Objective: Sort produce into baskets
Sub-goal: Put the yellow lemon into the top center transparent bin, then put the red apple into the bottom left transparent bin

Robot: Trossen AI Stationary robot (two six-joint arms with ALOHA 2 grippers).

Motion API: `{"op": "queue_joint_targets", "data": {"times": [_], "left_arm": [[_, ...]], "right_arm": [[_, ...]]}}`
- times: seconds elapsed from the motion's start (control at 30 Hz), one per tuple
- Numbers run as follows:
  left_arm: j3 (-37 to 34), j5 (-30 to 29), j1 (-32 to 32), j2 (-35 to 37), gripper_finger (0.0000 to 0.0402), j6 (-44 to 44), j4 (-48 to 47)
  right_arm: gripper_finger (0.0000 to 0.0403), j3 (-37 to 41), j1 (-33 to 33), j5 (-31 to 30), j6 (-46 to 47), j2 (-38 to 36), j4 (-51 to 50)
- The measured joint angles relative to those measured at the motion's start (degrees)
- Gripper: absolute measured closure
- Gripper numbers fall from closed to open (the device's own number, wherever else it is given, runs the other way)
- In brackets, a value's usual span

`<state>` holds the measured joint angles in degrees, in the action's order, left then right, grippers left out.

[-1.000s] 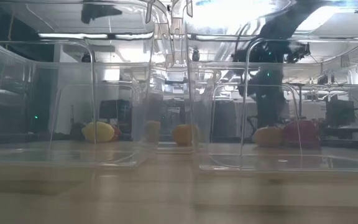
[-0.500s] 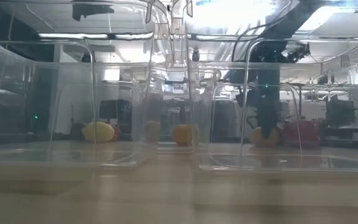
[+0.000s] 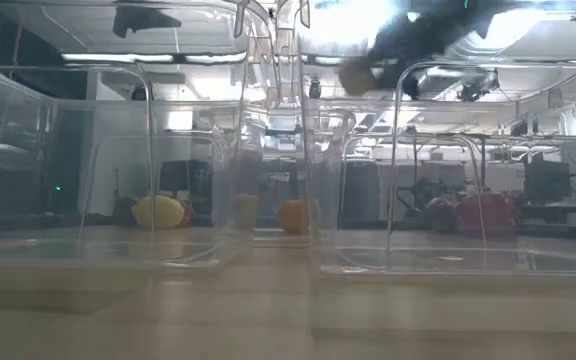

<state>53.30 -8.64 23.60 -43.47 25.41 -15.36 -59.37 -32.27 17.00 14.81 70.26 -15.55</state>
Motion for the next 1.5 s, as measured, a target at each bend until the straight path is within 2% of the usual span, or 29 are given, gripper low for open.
{"op": "queue_joint_targets", "data": {"times": [0.1, 0.27, 0.4, 0.63, 0.73, 0.9, 1.23, 1.3, 1.37, 1.43, 1.5], "left_arm": [[0.00, -0.09, 0.02, -0.06, 0.0046, -0.02, -0.04], [0.00, -0.07, 0.00, -0.06, 0.0046, 1.17, -0.06], [0.00, 1.46, 0.00, -0.02, 0.0046, 1.40, -0.06], [0.00, 2.51, 0.00, -0.02, 0.0046, 1.39, -0.28], [0.00, 2.54, 0.00, -0.02, 0.0046, 1.26, -0.35], [0.00, 2.66, -0.01, -0.02, 0.0046, 1.05, -0.47], [0.00, 3.45, -0.03, -0.02, 0.0046, 0.96, -0.43], [0.00, 3.39, -0.01, -0.02, 0.0046, 1.81, -0.38], [0.64, 2.53, 0.26, -0.77, 0.0046, 7.15, -0.64], [3.46, 2.23, 1.82, -3.05, 0.0046, 12.24, -4.34], [8.42, 1.63, 4.53, -6.11, 0.0046, 12.05, -13.47]], "right_arm": [[0.0199, 0.11, 4.97, -0.74, 2.32, 2.39, 6.24], [0.0186, 0.22, 11.38, -7.59, 6.25, 9.84, 13.90], [0.0163, 0.24, 12.46, -7.14, 13.25, 13.69, 19.28], [0.0147, 0.24, 12.50, -7.04, 20.51, 17.40, 21.29], [0.0147, 0.24, 12.48, -3.15, 19.66, 18.77, 21.91], [0.0135, 0.22, 13.63, -2.69, 19.41, 19.09, 23.53], [0.0016, 0.22, 13.53, -3.00, 19.68, 18.32, 24.87], [0.0007, 0.22, 13.08, -2.98, 20.77, 17.20, 26.01], [0.0007, 0.22, 12.57, -2.84, 21.42, 16.06, 27.31], [0.0010, 0.22, 12.00, -2.83, 21.09, 14.57, 28.27], [0.0010, 0.20, 11.39, -2.93, 20.20, 13.04, 29.67]]}}
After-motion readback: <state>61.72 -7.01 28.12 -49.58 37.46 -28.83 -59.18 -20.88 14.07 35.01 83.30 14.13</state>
